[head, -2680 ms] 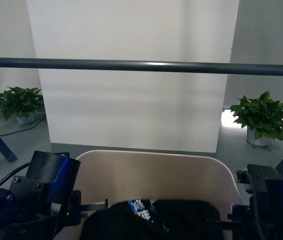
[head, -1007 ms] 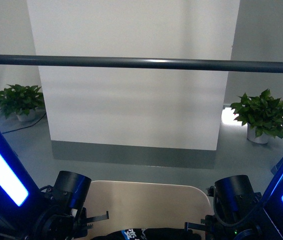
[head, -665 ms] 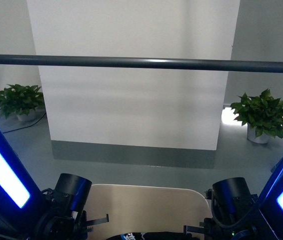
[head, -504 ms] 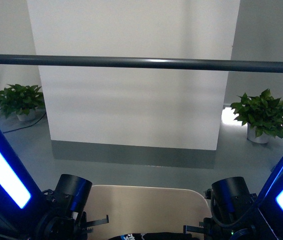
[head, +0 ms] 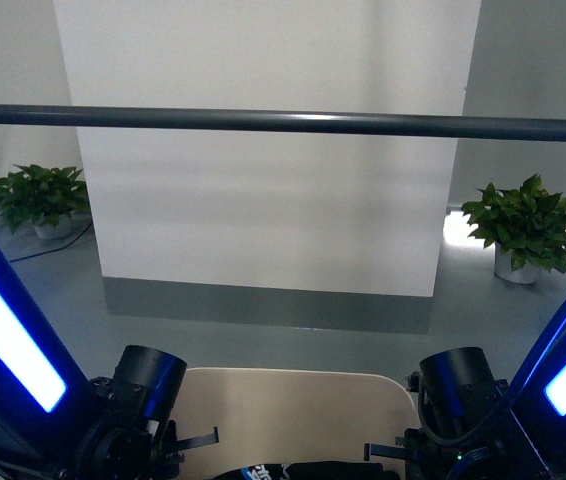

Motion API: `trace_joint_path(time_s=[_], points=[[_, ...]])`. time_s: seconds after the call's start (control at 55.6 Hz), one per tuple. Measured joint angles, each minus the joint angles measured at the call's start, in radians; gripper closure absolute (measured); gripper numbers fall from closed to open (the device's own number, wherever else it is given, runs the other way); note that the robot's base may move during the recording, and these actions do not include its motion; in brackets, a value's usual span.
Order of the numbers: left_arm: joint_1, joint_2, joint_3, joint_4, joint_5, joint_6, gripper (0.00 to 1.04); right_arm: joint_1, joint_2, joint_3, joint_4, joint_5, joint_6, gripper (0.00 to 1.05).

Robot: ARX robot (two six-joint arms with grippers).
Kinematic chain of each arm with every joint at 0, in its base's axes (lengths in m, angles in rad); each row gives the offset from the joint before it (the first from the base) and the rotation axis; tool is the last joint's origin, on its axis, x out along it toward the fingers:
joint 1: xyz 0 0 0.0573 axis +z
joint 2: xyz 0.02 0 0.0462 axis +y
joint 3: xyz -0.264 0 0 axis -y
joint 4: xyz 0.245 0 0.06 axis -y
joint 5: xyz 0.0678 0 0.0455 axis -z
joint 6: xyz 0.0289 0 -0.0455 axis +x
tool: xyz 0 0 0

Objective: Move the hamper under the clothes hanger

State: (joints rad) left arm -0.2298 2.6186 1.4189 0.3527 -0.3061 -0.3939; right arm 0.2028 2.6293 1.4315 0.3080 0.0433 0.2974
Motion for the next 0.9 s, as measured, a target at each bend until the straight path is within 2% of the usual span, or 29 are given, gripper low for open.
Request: trace_joint_path(time_s=[0.18,0.306,0.54,0.594,0.665,0.899], points=[[-0.001,0.002,0.009,0.0,0.027,-0.029,0.7,0.003,0.0,0.002,0.0,-0.015,0.014,0.81],[-0.008,0.001,0.009,0.014,0.03,-0.037,0.44,0.017,0.0,0.002,0.012,-0.016,0.016,0.55],[-0.014,-0.025,0.006,0.035,0.029,-0.036,0.15,0.029,-0.019,-0.014,0.03,-0.018,0.014,0.27],[-0.018,-0.044,0.002,0.044,0.027,-0.034,0.05,0.033,-0.035,-0.024,0.036,-0.017,0.012,0.16],[-0.021,-0.071,-0.006,0.053,0.019,-0.031,0.07,0.036,-0.057,-0.035,0.045,-0.015,0.01,0.06],[-0.032,-0.142,-0.033,0.078,0.016,-0.02,0.07,0.037,-0.126,-0.079,0.065,-0.003,-0.008,0.08]])
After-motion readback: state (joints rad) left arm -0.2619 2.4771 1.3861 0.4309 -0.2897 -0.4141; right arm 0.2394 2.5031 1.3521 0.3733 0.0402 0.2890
